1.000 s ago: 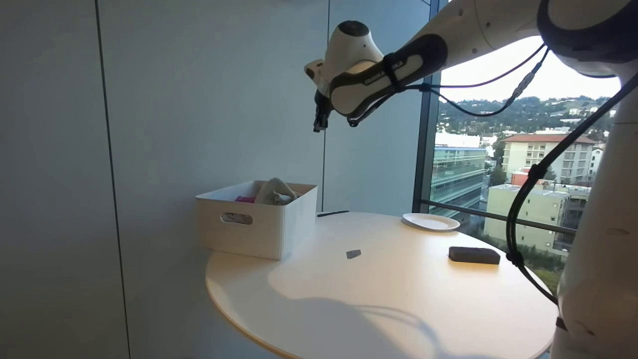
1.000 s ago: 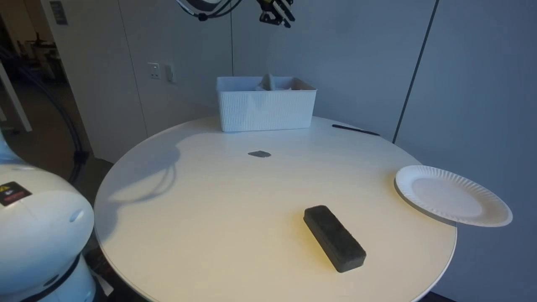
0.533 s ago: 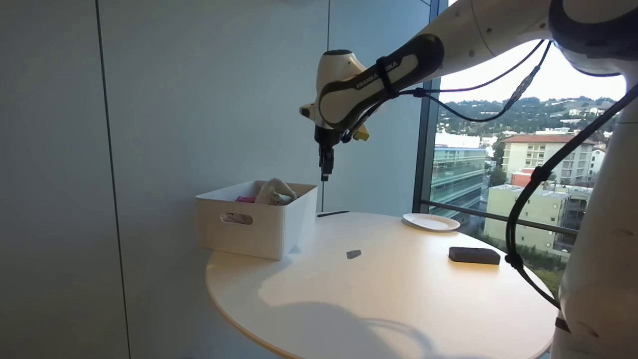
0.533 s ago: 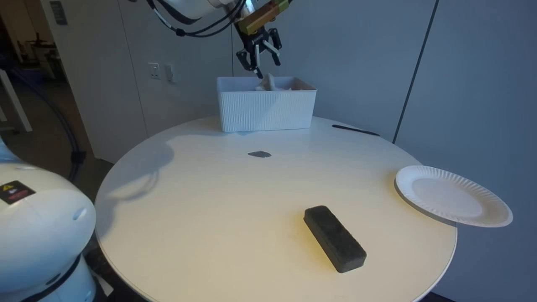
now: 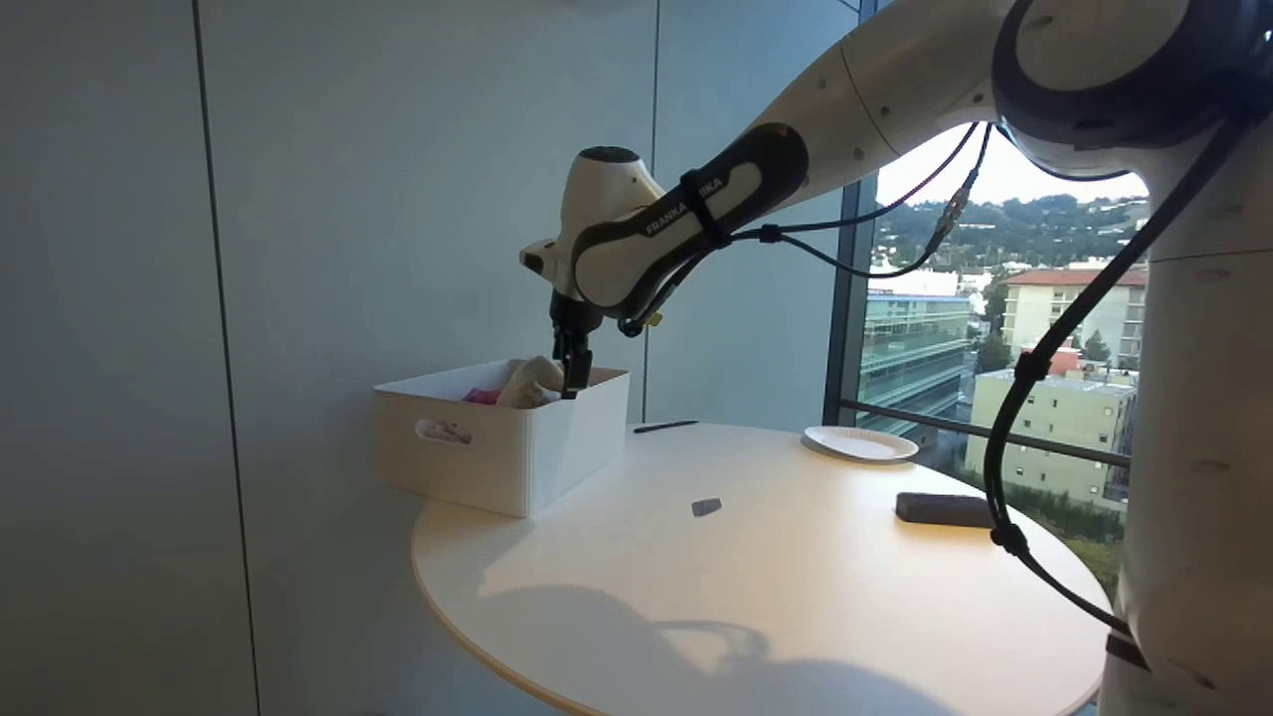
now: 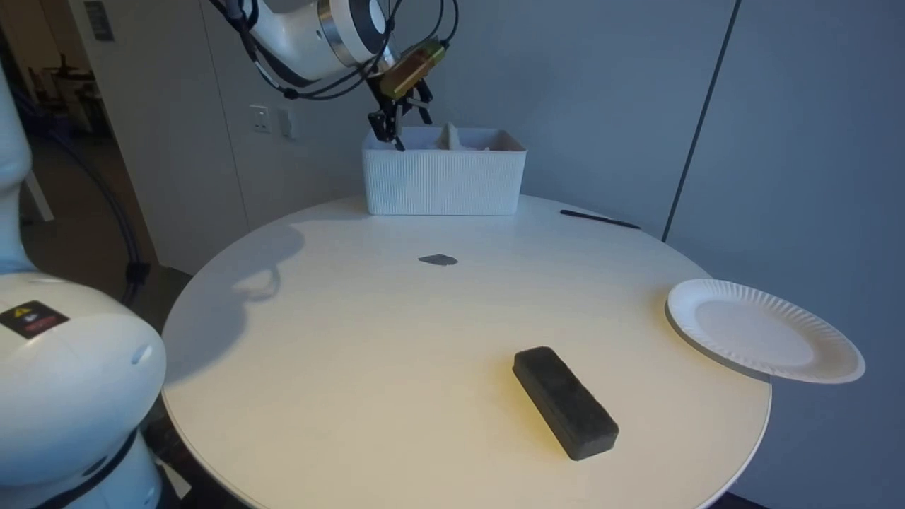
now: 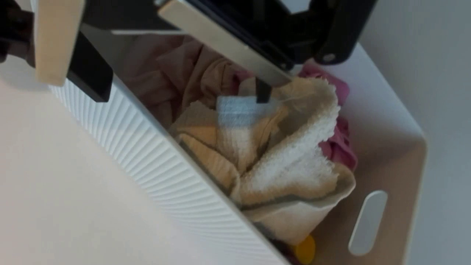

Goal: Pick up the white towel from the white basket and put it on the table, fold the white towel twice

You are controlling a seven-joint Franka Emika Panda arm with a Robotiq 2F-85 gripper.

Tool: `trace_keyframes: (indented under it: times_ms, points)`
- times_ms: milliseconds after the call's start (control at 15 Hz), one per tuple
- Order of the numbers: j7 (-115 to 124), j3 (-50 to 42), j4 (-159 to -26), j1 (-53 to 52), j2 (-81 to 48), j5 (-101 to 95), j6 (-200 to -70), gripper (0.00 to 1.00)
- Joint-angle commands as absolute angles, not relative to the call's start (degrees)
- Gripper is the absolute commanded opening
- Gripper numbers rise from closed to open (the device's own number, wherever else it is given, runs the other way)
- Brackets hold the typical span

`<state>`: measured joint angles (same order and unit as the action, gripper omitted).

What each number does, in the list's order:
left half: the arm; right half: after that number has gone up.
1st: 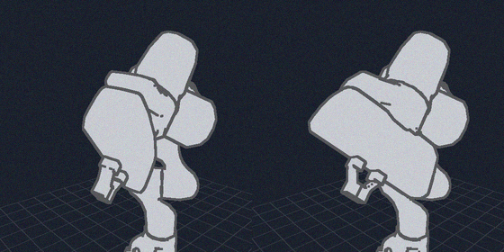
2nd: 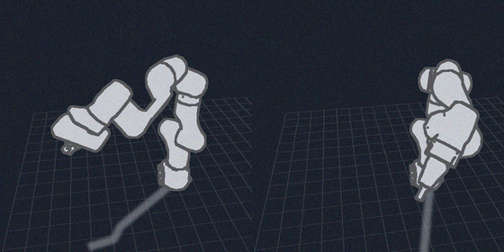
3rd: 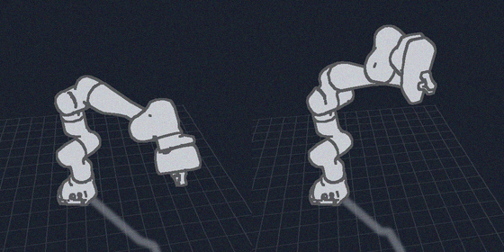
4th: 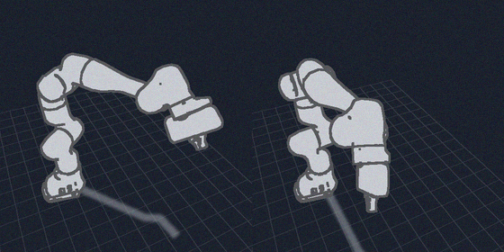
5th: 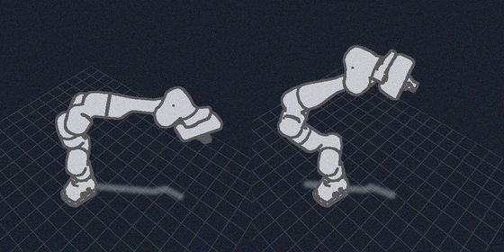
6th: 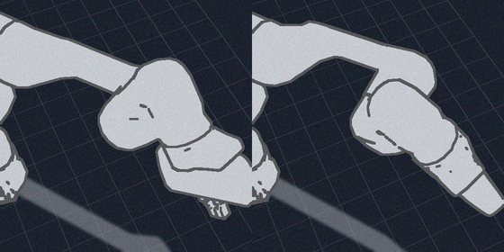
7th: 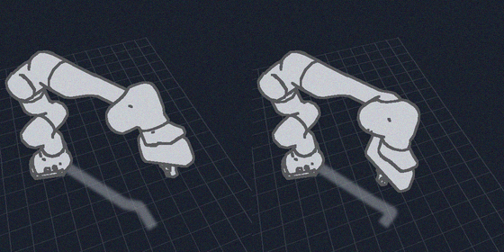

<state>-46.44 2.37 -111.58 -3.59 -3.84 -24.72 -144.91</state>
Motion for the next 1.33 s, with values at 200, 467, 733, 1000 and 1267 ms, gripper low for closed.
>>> trace_keyframes:
  times_ms: [200, 467, 733, 1000, 1267]
  points:
    - [-46.77, 2.98, -102.77, -3.63, -8.68, -28.80, -154.87, 1.00]
    - [-43.85, 1.15, -95.97, -2.47, -14.16, -28.52, -154.33, 1.00]
    - [-44.28, 1.25, -90.21, -1.21, -20.48, -24.76, -151.78, 1.00]
    - [-45.23, 2.42, -84.94, -0.22, -27.05, -19.74, -147.04, 1.00]
    - [-46.10, 2.90, -81.22, 0.08, -30.15, -17.86, -143.46, 0.58]
